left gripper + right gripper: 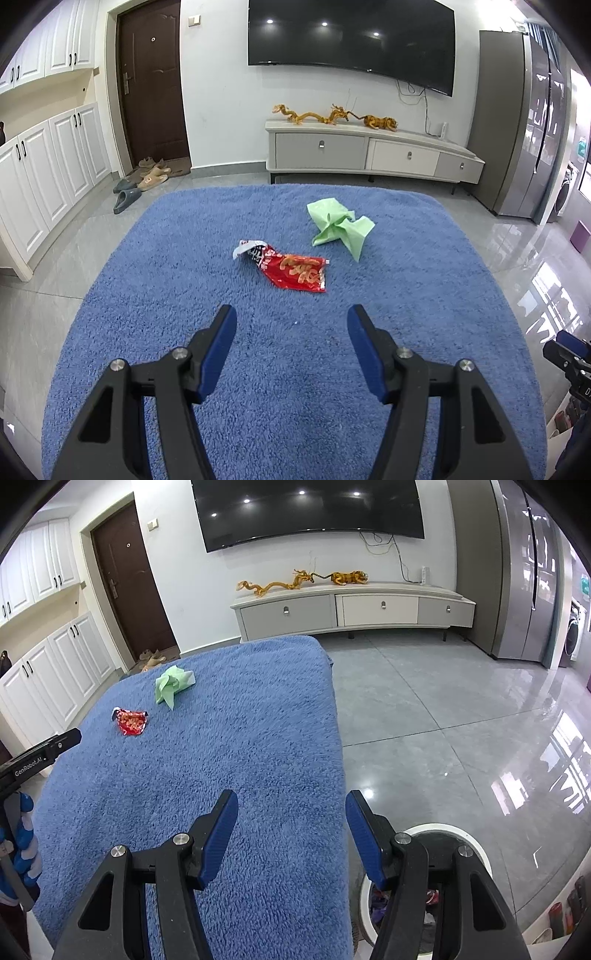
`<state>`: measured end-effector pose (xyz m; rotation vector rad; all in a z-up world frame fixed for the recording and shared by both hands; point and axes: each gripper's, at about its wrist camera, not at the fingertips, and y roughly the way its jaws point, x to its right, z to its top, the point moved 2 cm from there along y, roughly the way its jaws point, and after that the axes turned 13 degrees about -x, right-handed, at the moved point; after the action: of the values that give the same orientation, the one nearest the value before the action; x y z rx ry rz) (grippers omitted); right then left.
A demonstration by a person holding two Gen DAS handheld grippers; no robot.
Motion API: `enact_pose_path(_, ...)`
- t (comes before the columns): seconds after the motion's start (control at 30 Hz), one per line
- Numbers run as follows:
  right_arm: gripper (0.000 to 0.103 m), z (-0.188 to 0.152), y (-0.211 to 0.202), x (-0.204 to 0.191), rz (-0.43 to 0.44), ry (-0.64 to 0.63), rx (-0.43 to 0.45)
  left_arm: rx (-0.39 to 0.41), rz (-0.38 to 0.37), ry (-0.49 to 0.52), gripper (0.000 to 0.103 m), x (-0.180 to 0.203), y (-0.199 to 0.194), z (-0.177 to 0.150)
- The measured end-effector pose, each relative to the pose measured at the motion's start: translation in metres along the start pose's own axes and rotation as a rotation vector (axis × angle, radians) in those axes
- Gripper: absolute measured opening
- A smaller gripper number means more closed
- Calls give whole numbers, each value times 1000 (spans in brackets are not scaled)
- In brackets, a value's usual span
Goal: Collect trash
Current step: 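Return both tools to the red chip bag and green paper on the rug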
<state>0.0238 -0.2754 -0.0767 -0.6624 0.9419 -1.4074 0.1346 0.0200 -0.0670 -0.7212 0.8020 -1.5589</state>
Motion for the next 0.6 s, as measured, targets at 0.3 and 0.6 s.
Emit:
enact_pose_path(0.3,58,20,25,-15,31,-40,-36,-48,-55,-53,61,-21,32,10)
enact_pose_path(0.6,58,73,53,-58,128,-127,-18,-91,-175,-196,65,-56,67,46)
